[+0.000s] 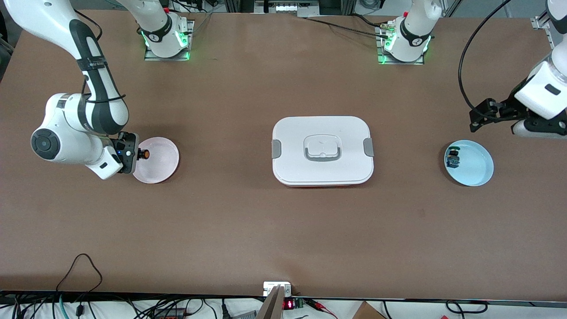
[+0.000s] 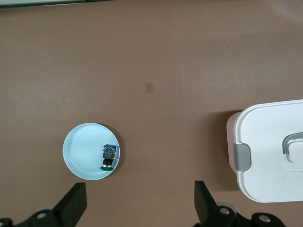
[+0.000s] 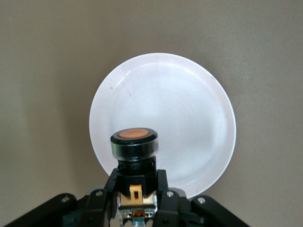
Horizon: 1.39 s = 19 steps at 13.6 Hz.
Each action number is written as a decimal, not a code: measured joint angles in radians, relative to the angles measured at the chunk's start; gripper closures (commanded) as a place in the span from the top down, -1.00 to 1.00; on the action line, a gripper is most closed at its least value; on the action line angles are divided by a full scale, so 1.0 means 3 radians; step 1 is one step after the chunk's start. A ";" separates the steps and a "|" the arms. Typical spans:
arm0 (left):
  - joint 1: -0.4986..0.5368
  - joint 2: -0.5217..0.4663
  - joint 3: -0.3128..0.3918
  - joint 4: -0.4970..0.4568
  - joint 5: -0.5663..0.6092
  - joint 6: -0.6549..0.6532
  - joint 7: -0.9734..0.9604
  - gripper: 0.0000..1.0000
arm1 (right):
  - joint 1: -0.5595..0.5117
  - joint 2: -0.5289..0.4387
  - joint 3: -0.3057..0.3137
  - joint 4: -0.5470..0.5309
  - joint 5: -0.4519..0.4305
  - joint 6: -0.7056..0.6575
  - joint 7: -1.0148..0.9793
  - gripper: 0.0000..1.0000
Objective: Transfer orange switch to right arm and place
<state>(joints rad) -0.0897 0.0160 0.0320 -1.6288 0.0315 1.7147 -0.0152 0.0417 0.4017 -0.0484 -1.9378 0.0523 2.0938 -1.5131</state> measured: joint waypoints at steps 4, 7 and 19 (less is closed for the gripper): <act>0.0035 -0.0160 -0.0036 -0.0232 0.0000 -0.0073 0.0008 1.00 | 0.0001 -0.0008 0.0004 -0.0228 0.0000 0.0385 -0.0086 -1.00; 0.0089 -0.0159 -0.0039 -0.0254 0.0000 -0.0107 0.0011 1.00 | 0.0007 -0.0008 0.0019 -0.0436 -0.0001 0.0707 -0.0091 -1.00; 0.0137 -0.0146 -0.0054 -0.0256 0.0000 -0.0151 0.0016 1.00 | 0.0100 -0.0006 0.0031 -0.0850 -0.0005 0.1428 -0.0089 1.00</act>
<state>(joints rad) -0.0487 -0.0277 0.0160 -1.7058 0.0314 1.6695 -0.0103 0.0717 0.3999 -0.0393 -2.1927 0.0508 2.5223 -1.5396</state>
